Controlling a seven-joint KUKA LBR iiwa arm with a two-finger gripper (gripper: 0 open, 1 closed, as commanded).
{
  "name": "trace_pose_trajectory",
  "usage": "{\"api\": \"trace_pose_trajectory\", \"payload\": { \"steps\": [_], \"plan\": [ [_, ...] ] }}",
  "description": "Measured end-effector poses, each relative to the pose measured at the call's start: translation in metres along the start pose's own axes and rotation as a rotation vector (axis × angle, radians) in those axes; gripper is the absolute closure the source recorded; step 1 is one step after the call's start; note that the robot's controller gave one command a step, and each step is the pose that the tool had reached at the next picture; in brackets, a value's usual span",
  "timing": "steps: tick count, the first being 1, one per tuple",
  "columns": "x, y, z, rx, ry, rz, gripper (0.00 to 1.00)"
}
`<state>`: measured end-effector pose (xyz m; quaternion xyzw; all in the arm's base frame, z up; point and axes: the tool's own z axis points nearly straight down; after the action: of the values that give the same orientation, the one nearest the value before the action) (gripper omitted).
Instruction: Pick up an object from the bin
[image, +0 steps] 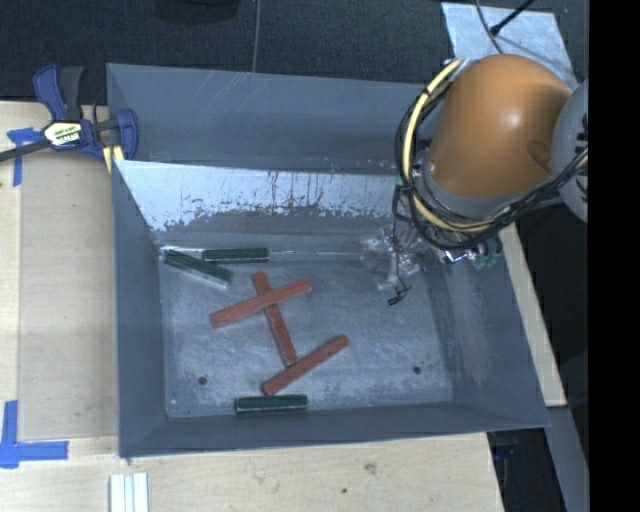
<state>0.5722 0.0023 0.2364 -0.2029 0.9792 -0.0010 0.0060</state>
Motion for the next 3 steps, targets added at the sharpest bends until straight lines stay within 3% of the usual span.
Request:
{"api": "trace_pose_trajectory", "payload": {
  "steps": [1, 2, 3],
  "plan": [
    [0.0097, 0.0528, 0.0893, -0.007, 0.016, 0.106, 1.0],
    [0.0083, 0.0497, 0.0853, -0.003, 0.008, 0.109, 0.0],
    [0.0083, 0.0497, 0.0853, -0.003, 0.008, 0.109, 1.0]
  ]
}}
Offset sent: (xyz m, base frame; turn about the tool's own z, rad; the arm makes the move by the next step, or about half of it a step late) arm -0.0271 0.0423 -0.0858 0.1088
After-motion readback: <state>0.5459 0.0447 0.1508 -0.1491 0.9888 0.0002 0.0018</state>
